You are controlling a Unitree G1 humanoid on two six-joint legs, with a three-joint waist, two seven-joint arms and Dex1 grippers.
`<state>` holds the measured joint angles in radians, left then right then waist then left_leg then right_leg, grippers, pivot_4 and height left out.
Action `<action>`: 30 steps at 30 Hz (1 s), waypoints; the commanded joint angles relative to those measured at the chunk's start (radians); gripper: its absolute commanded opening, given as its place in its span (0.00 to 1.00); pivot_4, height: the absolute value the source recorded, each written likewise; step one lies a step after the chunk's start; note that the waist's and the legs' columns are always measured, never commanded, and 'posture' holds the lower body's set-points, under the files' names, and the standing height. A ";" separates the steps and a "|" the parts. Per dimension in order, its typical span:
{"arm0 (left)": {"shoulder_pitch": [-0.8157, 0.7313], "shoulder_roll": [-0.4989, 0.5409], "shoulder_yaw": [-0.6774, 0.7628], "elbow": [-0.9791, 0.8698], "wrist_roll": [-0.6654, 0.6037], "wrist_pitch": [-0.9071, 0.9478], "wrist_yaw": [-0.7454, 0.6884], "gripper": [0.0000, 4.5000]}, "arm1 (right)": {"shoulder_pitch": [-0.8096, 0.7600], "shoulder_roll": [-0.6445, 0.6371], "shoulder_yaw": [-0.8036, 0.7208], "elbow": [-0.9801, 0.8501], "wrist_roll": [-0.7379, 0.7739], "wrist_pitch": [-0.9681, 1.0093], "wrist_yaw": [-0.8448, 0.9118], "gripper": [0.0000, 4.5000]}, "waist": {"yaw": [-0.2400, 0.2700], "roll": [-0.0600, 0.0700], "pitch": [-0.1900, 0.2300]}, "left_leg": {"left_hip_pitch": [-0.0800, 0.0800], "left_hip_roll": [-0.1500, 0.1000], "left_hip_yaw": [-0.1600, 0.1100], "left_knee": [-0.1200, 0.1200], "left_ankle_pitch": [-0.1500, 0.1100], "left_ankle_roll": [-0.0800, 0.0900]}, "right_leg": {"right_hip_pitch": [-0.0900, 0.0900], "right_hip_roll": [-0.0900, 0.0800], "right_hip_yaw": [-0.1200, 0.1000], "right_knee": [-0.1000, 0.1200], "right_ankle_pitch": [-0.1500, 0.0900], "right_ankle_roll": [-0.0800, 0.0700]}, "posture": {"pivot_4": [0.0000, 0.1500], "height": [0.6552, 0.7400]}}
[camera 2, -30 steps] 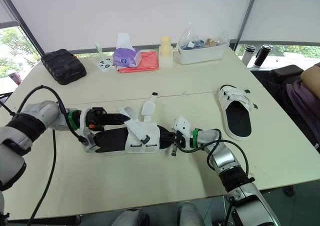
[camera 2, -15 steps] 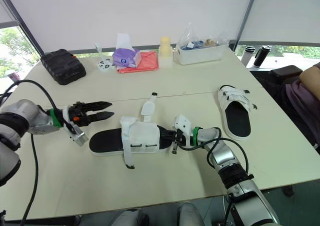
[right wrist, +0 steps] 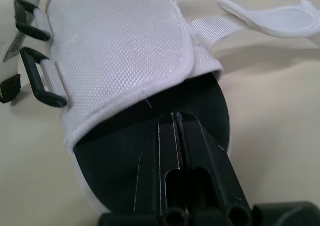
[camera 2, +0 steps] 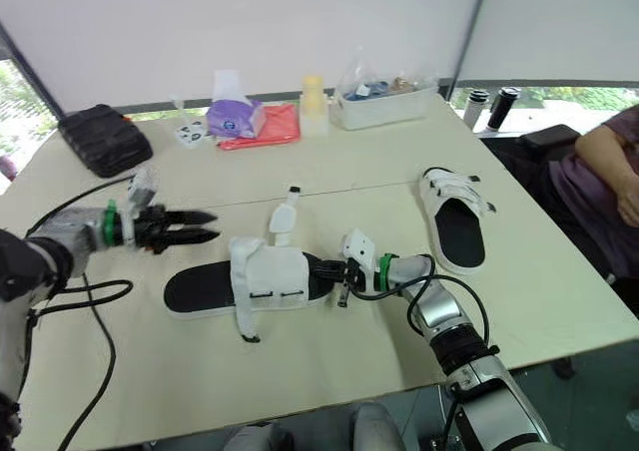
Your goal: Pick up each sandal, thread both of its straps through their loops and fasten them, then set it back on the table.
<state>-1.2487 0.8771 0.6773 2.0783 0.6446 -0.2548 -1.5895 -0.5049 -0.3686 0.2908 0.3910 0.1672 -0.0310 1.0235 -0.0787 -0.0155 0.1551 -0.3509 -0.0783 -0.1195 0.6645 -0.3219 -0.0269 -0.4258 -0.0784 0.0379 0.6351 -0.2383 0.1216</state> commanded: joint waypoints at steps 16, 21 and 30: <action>0.047 -0.233 0.174 0.016 -0.213 -0.799 0.878 0.58 | 0.042 -0.009 0.027 0.066 -0.069 0.044 0.011 0.00 | 0.037 -0.003 -0.002 | -0.003 0.004 0.001 0.001 0.002 -0.004 | -0.004 -0.004 0.000 -0.001 0.004 -0.005 | 1.00 1.00; -0.032 -0.270 0.024 0.016 -0.303 -0.795 1.315 0.58 | 0.030 0.002 0.031 0.084 -0.078 0.034 0.012 0.00 | 0.035 -0.003 -0.002 | -0.002 0.004 0.003 0.000 0.002 -0.004 | -0.004 -0.003 0.002 -0.001 0.004 -0.005 | 1.00 1.00; -0.132 -0.369 -0.071 -0.182 -0.529 -0.105 1.464 0.58 | 0.010 0.037 0.034 0.116 -0.092 0.025 0.008 0.00 | 0.029 -0.006 -0.004 | -0.001 0.002 0.003 0.001 0.001 -0.004 | -0.003 -0.001 0.001 0.000 0.004 -0.005 | 1.00 1.00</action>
<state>-1.3850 0.5176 0.6042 2.0152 0.1732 -0.4794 -0.1012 -0.5230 -0.3443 0.2719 0.4312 0.1403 -0.0322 1.0374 -0.0499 -0.0212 0.1513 -0.3518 -0.0763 -0.1164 0.6649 -0.3204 -0.0305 -0.4285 -0.0792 0.0394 0.6362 -0.2344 0.1169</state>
